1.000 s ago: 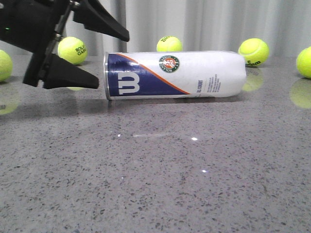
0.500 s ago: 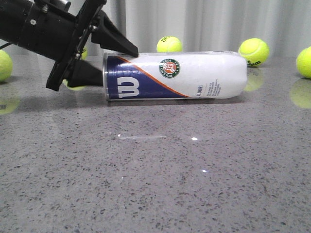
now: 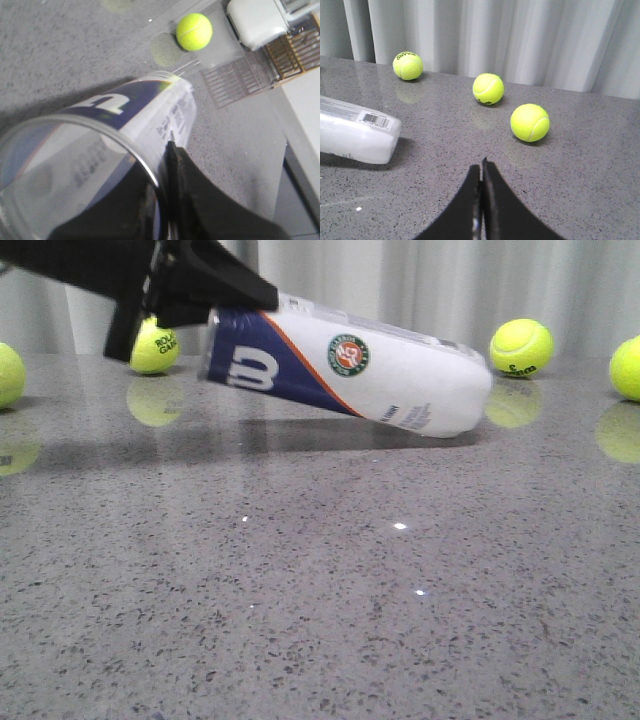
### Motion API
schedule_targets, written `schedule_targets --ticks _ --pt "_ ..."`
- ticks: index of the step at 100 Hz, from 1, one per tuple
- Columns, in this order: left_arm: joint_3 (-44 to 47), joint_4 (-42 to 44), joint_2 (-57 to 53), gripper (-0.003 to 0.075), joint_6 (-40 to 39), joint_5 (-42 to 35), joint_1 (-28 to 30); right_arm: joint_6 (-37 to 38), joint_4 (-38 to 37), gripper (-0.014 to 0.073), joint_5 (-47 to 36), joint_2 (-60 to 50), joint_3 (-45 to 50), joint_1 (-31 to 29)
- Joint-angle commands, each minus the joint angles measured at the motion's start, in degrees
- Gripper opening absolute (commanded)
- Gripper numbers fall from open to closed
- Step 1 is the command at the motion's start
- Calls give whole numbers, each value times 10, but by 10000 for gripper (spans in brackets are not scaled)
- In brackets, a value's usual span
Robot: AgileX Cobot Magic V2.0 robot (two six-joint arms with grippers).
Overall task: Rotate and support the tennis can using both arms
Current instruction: 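Tilt the can upright with the left gripper and stand it on the table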
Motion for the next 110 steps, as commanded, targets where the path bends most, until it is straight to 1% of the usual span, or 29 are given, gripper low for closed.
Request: schedule_targets --ticks 1,11,17,26,34,50,56,64,70,78,94,110 --pt "-12 33 -65 -21 11 3 -3 -1 -5 -66 -50 3 -14 -3" --pt "-12 88 -122 -21 4 -5 -3 -1 -5 -66 -50 3 -14 -3" --pt "-13 128 -162 -21 -13 -19 -3 -1 -5 -66 -50 3 -14 -3" --pt "-18 206 -219 -21 -53 -41 -3 -1 -5 -66 -50 3 -14 -3" --pt "-32 300 -260 -21 -102 -41 -3 -1 -5 -66 -50 3 -14 -3" --pt "-87 484 -309 -21 -232 12 -3 -1 -5 -66 -50 3 -14 -3" --pt "-109 535 -317 -21 -282 42 -3 -1 -5 -66 -50 3 -14 -3" --pt "-132 593 -318 -21 -323 89 -3 -1 -5 -66 -50 3 -14 -3" --pt "-143 621 -318 -21 -344 127 -3 -1 -5 -66 -50 3 -14 -3" --pt "-146 652 -318 -21 -364 156 -3 -1 -5 -66 -50 3 -14 -3" --pt "-146 687 -313 -21 -380 179 -3 -1 -5 -66 -50 3 -14 -3" --pt "-147 690 -293 -20 -389 181 -4 -1 -5 -66 -50 3 -14 -3"
